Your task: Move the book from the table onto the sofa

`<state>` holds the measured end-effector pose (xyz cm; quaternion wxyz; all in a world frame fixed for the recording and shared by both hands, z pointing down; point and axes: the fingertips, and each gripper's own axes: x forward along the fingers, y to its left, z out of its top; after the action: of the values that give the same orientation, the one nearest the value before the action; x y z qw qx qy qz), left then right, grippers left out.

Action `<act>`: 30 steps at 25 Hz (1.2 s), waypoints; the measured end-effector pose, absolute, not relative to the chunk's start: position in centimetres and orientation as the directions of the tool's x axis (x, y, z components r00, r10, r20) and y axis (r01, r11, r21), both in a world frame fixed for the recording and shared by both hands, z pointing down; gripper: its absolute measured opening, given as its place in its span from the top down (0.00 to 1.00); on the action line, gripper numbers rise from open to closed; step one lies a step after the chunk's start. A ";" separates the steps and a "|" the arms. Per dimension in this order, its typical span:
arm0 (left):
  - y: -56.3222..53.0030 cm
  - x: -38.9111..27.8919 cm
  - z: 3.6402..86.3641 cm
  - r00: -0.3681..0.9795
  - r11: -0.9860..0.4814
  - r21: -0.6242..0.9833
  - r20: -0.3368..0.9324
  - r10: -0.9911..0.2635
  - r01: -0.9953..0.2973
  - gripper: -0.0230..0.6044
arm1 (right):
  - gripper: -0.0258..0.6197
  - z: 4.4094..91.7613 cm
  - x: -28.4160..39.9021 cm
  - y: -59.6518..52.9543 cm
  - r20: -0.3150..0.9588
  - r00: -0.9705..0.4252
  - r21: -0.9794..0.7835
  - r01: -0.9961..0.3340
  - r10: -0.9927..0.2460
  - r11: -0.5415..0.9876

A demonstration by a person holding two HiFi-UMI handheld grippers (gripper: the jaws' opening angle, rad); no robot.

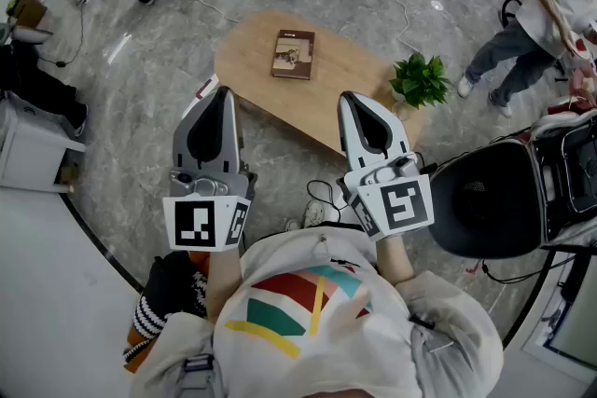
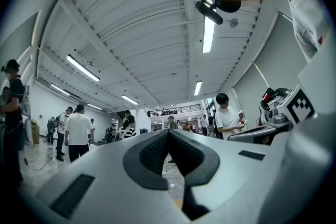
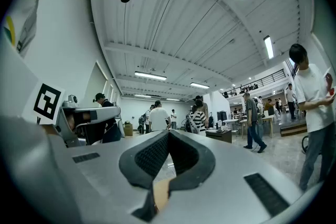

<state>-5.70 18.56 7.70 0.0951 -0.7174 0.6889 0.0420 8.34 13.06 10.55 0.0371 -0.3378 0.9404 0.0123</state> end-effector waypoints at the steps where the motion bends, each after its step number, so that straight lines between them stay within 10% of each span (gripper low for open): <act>1: 18.5 -5.7 7.7 0.045 -0.030 -0.081 -0.191 -0.980 -0.996 0.95 | 0.94 10.6 8.5 12.9 -0.080 -0.768 -0.004 -0.638 -0.636 0.770; 30: 4.1 -11.5 12.3 0.081 -0.073 -0.058 -0.163 -0.983 -0.996 0.95 | 0.94 14.8 4.9 -0.1 -0.060 -0.731 -0.042 -0.678 -0.680 0.734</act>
<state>-11.54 4.11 12.28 0.0771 -0.7312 0.6766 0.0402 4.92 -0.10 14.83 0.0358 -0.3649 0.9303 -0.0086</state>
